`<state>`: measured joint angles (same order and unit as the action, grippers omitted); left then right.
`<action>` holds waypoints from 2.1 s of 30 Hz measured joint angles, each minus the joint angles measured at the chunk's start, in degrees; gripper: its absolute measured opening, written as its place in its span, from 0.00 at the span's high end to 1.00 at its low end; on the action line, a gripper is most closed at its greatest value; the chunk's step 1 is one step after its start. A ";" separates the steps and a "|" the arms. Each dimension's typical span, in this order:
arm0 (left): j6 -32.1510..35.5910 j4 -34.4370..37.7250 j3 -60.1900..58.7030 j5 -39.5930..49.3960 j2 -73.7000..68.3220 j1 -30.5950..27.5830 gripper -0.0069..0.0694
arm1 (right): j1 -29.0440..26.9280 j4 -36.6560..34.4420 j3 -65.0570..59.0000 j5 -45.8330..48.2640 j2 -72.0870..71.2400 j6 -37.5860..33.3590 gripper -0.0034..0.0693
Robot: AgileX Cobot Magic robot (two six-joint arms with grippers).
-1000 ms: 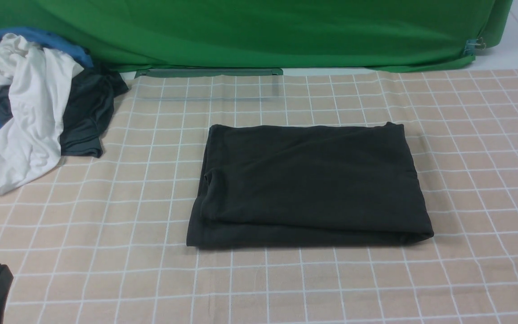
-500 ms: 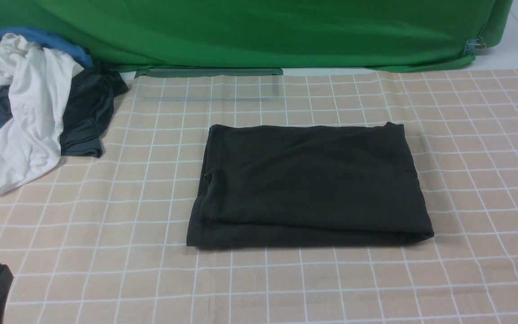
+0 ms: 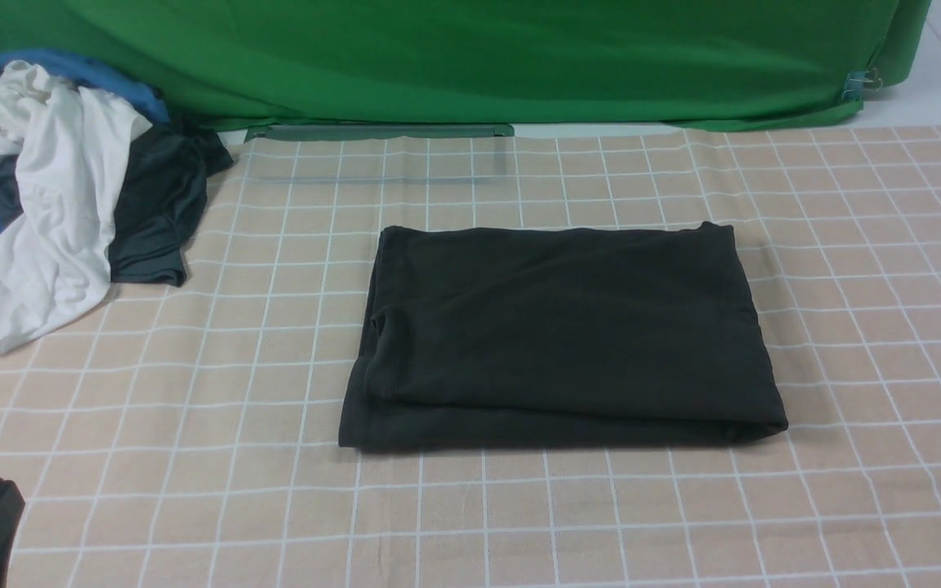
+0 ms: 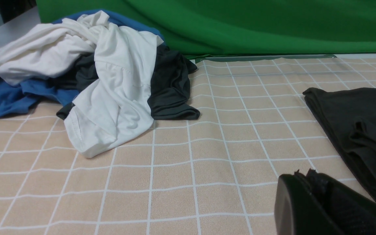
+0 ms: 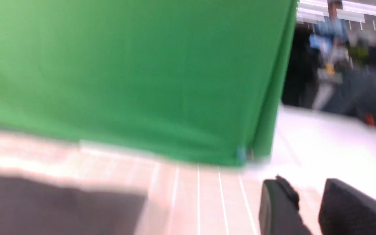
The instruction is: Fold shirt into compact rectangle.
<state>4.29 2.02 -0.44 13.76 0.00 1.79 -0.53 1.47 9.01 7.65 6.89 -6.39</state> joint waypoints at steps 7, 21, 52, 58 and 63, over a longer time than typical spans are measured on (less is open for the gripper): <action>0.00 0.00 0.00 0.00 0.02 0.00 0.88 | -0.34 0.00 -9.31 3.85 -5.24 0.11 0.63; 0.21 -0.13 0.00 0.20 0.02 0.00 0.88 | -0.34 -0.05 -9.45 6.92 -6.91 0.93 0.63; 0.21 -0.13 0.00 0.20 0.02 0.00 0.88 | -0.34 -0.17 -9.45 6.92 -6.91 1.50 0.63; 0.21 -0.13 0.00 0.20 0.02 0.00 0.88 | -0.34 -0.17 -9.45 6.92 -6.91 1.50 0.63; 0.21 -0.13 0.00 0.20 0.02 0.00 0.88 | -0.34 -0.17 -9.45 6.92 -6.91 1.50 0.63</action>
<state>4.50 1.89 -0.44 13.96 0.02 1.79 -0.87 1.29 -0.44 14.56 -0.02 -4.89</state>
